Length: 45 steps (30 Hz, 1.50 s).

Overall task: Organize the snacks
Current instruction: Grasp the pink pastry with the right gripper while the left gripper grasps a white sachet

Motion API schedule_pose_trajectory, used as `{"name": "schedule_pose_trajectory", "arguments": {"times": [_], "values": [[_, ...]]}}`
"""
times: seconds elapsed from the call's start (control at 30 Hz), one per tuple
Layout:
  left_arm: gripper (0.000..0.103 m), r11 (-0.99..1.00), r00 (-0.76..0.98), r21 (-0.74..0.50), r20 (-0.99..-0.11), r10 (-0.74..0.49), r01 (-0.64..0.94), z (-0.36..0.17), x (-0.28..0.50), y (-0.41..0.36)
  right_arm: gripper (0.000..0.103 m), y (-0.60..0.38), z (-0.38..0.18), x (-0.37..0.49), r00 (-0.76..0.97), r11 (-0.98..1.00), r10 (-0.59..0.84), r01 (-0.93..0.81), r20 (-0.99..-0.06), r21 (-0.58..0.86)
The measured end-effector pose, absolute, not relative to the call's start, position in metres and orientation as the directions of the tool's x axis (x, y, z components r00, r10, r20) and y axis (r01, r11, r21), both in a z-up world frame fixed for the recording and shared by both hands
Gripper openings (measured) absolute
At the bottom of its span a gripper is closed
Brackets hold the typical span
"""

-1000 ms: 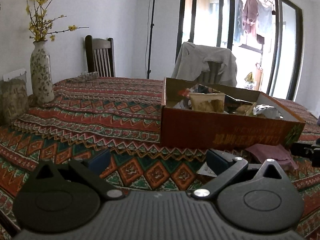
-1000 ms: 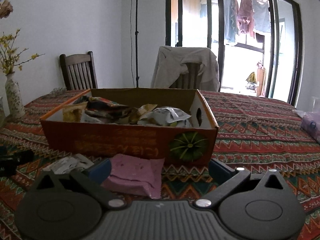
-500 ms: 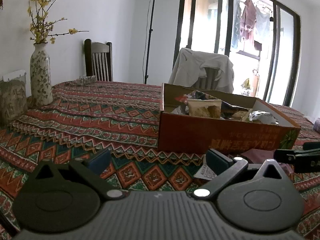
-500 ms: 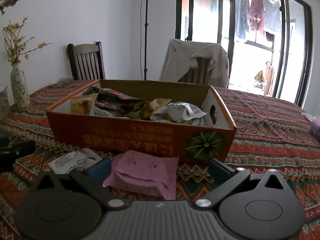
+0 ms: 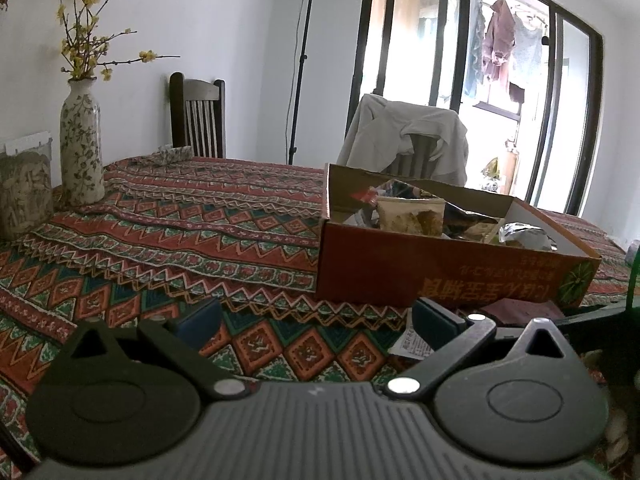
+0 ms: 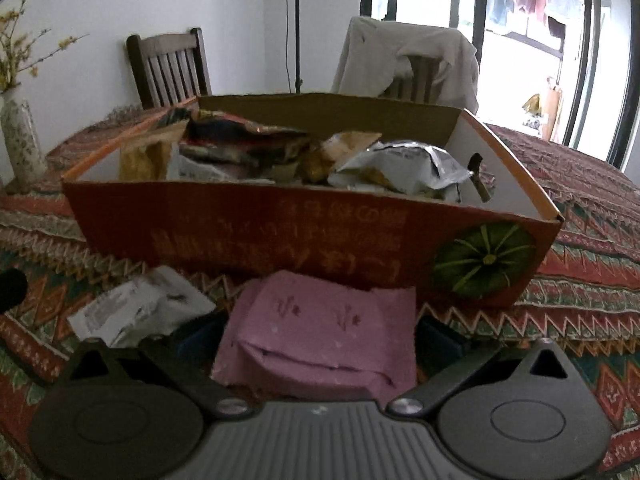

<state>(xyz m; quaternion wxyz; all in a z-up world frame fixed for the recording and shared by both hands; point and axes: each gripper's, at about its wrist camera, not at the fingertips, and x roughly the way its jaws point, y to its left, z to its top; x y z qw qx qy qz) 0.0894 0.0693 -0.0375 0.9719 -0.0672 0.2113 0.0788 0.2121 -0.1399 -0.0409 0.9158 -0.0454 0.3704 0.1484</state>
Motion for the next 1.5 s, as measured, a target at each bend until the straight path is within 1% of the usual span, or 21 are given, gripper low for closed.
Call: {"name": "schedule_pose_trajectory", "arguments": {"times": [0.4,0.5,0.6,0.63,0.77,0.97,1.03,1.17,1.3,1.5], "values": [[0.103,0.977,0.891,-0.098,-0.436,0.128,-0.189,-0.038,0.091,0.071,0.103,-0.141,-0.041,0.215,0.684,0.946,0.259,-0.323,-0.682,0.036],[0.103,0.976,0.889,-0.103,-0.440,0.127,-0.190,-0.038,0.091,0.072,0.086,-0.143,-0.039,0.212,0.699,0.944,0.272,-0.327,-0.661,0.042],[0.103,0.975,0.886,-0.108,-0.446,0.128,-0.195,-0.039,0.092,0.073,0.071,-0.146,-0.036,0.207,0.707,0.942,0.286,-0.333,-0.647,0.052],[0.103,0.974,0.885,-0.110,-0.448,0.129,-0.197,-0.039,0.092,0.073,0.069,-0.149,-0.034,0.205,0.710,0.941,0.294,-0.333,-0.640,0.063],[0.103,0.973,0.884,-0.113,-0.449,0.130,-0.201,-0.039,0.092,0.074,0.068,-0.163,-0.027,0.191,0.738,0.941,0.304,-0.330,-0.602,0.071],[0.103,0.974,0.882,-0.101,-0.452,0.136,-0.202,-0.039,0.093,0.073,0.068,-0.189,-0.017,0.173,0.820,0.960,0.241,-0.280,-0.519,0.003],[0.103,0.974,0.880,-0.094,-0.453,0.141,-0.205,-0.039,0.093,0.072,0.068,-0.199,-0.017,0.171,0.834,0.967,0.223,-0.255,-0.505,0.006],[0.103,0.975,0.872,-0.068,-0.465,0.155,-0.209,-0.040,0.096,0.068,0.068,-0.218,-0.021,0.171,0.837,0.972,0.228,-0.223,-0.497,0.070],[0.103,0.978,0.869,-0.015,-0.463,0.176,-0.206,-0.039,0.098,0.058,0.069,-0.223,-0.024,0.173,0.829,0.969,0.246,-0.223,-0.502,0.107],[0.103,0.989,0.855,-0.043,-0.510,0.097,-0.138,-0.033,0.109,0.043,0.069,-0.230,-0.026,0.175,0.828,0.966,0.257,-0.205,-0.499,0.158]]}}
